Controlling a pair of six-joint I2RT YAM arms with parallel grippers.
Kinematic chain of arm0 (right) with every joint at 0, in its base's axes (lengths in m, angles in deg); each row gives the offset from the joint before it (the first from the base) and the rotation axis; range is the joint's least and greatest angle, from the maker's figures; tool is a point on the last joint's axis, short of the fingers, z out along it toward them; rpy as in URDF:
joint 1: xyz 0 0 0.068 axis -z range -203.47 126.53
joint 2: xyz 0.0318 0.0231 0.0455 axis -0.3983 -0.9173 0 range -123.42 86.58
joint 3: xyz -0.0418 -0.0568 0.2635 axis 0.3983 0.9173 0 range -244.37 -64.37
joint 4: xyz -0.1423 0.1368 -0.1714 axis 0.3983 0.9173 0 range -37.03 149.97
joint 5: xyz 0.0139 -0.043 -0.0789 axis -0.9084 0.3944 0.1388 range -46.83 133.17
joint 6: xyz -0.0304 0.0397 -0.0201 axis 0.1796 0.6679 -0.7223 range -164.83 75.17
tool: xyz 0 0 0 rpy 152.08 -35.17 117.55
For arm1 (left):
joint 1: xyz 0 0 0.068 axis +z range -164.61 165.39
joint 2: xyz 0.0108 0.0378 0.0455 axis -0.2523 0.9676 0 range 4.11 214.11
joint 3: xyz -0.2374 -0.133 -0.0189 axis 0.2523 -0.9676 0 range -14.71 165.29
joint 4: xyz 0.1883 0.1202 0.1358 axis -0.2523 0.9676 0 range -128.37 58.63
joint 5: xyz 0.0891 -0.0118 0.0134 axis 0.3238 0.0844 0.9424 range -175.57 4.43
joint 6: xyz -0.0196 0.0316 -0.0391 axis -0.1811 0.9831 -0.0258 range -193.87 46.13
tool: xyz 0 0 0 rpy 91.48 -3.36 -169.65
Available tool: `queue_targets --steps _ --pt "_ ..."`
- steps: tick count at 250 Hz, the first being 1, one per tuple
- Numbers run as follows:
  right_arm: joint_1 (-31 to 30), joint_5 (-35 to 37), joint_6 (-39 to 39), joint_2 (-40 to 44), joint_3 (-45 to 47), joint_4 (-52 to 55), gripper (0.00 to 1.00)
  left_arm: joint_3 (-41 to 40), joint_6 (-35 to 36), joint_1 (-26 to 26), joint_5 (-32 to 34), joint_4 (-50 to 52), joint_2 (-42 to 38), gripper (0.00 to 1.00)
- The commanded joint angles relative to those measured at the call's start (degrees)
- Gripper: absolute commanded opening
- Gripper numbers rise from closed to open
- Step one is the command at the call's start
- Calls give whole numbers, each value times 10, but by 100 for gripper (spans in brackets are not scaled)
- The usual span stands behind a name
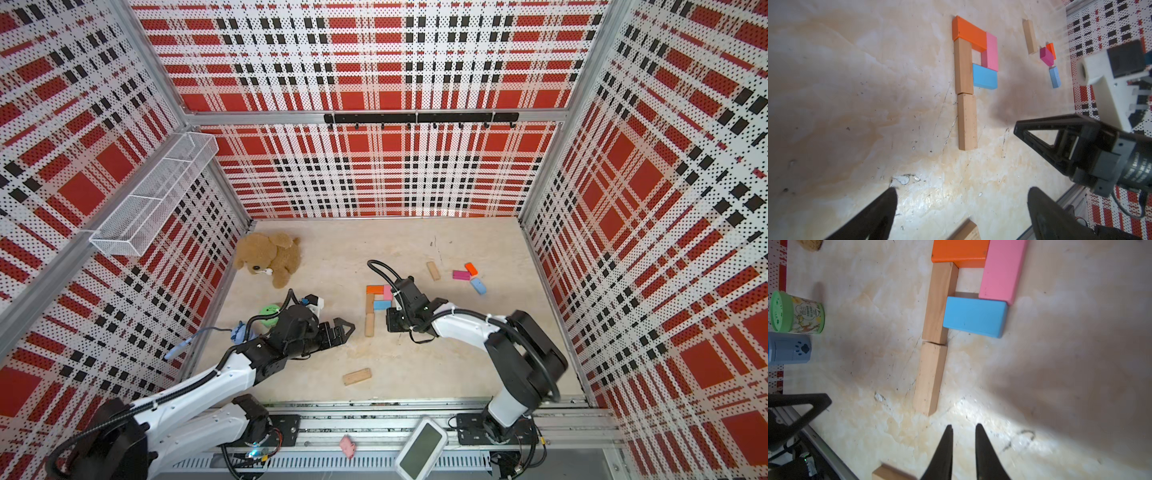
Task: Assemble the letter p with building blocks
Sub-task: Adjust the building block at the center of the board.
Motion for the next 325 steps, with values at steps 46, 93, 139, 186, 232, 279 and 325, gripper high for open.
queue_targets --steps 46,93,139,186,232,279,325 --pt "-2 -15 23 -48 -28 -50 18 -22 -24 50 -110 -182 113 99" --pt "-7 -33 18 -63 -30 -57 19 -20 -35 55 -154 -260 190 99" --pt "-12 -42 16 -93 -41 -58 19 -19 -53 56 -182 -324 258 99" --pt "-17 -41 15 -96 -45 -55 19 -16 -64 56 -198 -360 293 99" --pt "-26 -40 15 -102 -49 -55 19 -17 -68 56 -200 -366 298 99" --pt "-29 -38 11 -108 -56 -51 19 -29 -79 63 -202 -382 297 99" --pt "-30 -35 8 -112 -62 -46 19 -49 -88 81 -197 -386 272 99"
